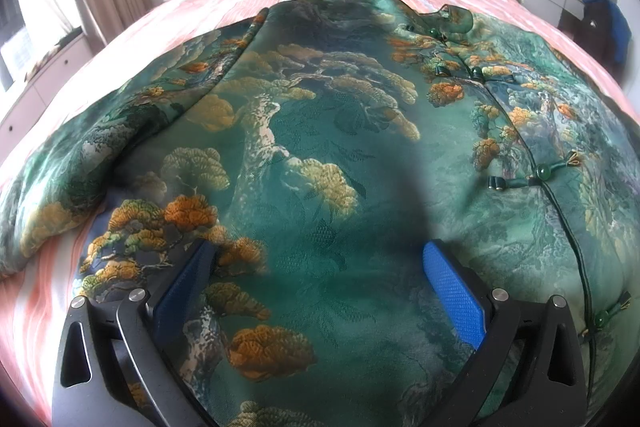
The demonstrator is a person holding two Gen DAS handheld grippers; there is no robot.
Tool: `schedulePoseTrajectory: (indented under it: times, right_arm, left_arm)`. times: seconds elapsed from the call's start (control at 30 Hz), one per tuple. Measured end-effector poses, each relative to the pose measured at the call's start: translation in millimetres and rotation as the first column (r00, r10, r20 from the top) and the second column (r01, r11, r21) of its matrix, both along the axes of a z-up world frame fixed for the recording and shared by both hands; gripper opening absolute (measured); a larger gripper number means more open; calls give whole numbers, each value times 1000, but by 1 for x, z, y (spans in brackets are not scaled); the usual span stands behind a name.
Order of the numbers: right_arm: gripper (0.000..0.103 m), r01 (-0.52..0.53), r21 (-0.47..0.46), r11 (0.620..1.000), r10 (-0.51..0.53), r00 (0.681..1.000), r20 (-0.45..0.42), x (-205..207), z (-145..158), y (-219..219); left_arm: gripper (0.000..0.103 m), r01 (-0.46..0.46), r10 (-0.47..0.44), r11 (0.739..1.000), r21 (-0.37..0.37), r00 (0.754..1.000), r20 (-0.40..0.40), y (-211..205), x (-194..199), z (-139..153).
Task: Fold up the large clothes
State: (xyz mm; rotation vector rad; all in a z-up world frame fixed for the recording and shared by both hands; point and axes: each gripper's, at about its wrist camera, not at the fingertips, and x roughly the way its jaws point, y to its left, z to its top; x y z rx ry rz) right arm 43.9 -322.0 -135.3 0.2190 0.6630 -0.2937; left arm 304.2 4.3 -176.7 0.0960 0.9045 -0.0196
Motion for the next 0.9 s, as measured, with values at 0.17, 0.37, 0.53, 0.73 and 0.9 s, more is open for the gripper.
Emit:
schedulePoseTrajectory:
  times: [0.17,0.37,0.53,0.73,0.9]
  right_arm:
    - [81,-8,-3,1000,8,1000,2,-1,1,1]
    - [81,-6,-1,1000,6,1000,4,-1,1,1]
    - [81,-4,1,1000,4,1000,0,1,0,1]
    - [81,-11,2,1000,11,1000,-4,2,-1,1]
    - [81,-6,6,1000,6,1000,-4,2,-2,0]
  left_arm:
    - [103,0,0,1000,0,1000,0,0,0,0]
    - [103,0,0,1000,0,1000,0,0,0,0]
    - [103,0,0,1000,0,1000,0,0,0,0]
    - [103,0,0,1000,0,1000,0,0,0,0]
    - [103,0,0,1000,0,1000,0,0,0,0]
